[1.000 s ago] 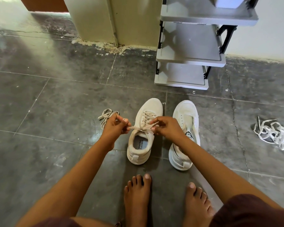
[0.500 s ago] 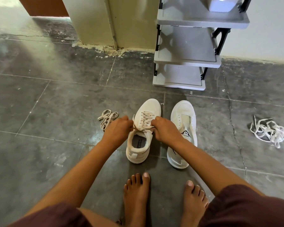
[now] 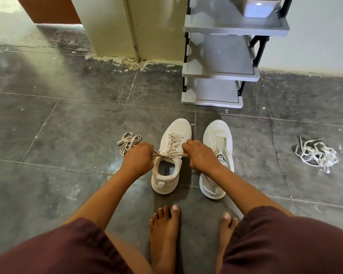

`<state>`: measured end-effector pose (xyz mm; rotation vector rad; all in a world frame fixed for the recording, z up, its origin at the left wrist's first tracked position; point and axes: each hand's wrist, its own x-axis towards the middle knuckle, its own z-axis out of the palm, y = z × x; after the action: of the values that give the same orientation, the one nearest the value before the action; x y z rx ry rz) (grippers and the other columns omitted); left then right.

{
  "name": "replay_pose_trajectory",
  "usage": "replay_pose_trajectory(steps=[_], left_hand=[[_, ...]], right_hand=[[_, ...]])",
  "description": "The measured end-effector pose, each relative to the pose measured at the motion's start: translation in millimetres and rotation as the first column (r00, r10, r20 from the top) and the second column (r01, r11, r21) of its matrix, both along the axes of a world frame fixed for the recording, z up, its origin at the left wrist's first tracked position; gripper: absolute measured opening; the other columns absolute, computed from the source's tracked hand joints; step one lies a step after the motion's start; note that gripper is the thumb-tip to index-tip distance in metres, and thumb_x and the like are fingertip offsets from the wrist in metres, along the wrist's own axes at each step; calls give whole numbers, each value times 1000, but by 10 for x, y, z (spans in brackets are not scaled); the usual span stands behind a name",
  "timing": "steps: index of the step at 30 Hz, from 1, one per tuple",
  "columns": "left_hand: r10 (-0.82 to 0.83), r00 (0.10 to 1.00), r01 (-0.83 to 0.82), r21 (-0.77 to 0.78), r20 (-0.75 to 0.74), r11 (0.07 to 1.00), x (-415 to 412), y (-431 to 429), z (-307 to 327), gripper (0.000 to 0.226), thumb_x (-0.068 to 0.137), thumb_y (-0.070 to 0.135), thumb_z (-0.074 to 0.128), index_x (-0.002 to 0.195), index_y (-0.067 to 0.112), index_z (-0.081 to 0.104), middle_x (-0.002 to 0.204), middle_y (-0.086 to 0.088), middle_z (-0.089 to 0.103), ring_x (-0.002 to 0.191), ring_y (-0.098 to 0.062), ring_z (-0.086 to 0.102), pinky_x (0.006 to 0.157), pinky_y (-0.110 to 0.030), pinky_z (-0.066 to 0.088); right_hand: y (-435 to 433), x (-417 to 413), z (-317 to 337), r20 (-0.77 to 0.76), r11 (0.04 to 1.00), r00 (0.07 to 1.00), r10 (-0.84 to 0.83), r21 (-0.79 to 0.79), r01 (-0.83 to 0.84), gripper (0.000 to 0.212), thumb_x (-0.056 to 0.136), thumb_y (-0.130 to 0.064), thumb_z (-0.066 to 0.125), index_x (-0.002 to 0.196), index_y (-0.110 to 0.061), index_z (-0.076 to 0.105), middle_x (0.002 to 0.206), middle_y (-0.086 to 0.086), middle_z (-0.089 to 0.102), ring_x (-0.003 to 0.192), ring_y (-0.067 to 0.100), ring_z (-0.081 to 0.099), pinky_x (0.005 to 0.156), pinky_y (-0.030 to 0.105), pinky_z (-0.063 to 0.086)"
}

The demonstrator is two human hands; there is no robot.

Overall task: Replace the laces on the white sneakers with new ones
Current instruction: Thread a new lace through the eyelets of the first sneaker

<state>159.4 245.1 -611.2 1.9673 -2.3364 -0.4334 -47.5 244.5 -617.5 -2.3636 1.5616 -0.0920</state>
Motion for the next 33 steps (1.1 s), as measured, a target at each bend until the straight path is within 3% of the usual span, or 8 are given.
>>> replay_pose_trajectory(steps=[9, 16, 25, 33], left_hand=[[-5, 1000, 5, 36, 17, 999, 32, -21, 14, 10, 87, 14, 53, 85, 8, 61, 95, -8, 61, 85, -27, 58, 61, -30, 39], [28, 998, -31, 74, 48, 997, 14, -50, 49, 10, 86, 13, 55, 87, 10, 64, 92, -7, 65, 84, -25, 60, 61, -30, 40], [36, 993, -52, 141, 112, 989, -44, -50, 122, 13, 88, 15, 52, 89, 9, 64, 93, -9, 65, 85, -26, 61, 61, -30, 42], [25, 992, -46, 166, 121, 985, -53, -91, 175, 11, 88, 18, 56, 87, 10, 64, 94, -8, 66, 87, -27, 61, 63, -30, 44]], right_hand=[[-72, -24, 32, -60, 1000, 998, -3, -14, 3, 11, 86, -13, 55, 97, -12, 59, 102, 5, 62, 95, 22, 50, 74, 32, 41], [-98, -38, 48, -94, 999, 996, -5, -49, 1, 10, 85, -16, 55, 93, -16, 61, 97, 2, 65, 89, 21, 53, 68, 27, 34], [-78, -29, 41, -91, 998, 995, -40, -54, 35, 12, 85, -18, 55, 96, -17, 61, 99, 3, 64, 93, 23, 52, 72, 29, 32], [-27, 20, 32, -54, 991, 991, -121, 56, 124, 13, 89, -19, 52, 100, -16, 58, 104, 4, 63, 95, 25, 57, 72, 33, 42]])
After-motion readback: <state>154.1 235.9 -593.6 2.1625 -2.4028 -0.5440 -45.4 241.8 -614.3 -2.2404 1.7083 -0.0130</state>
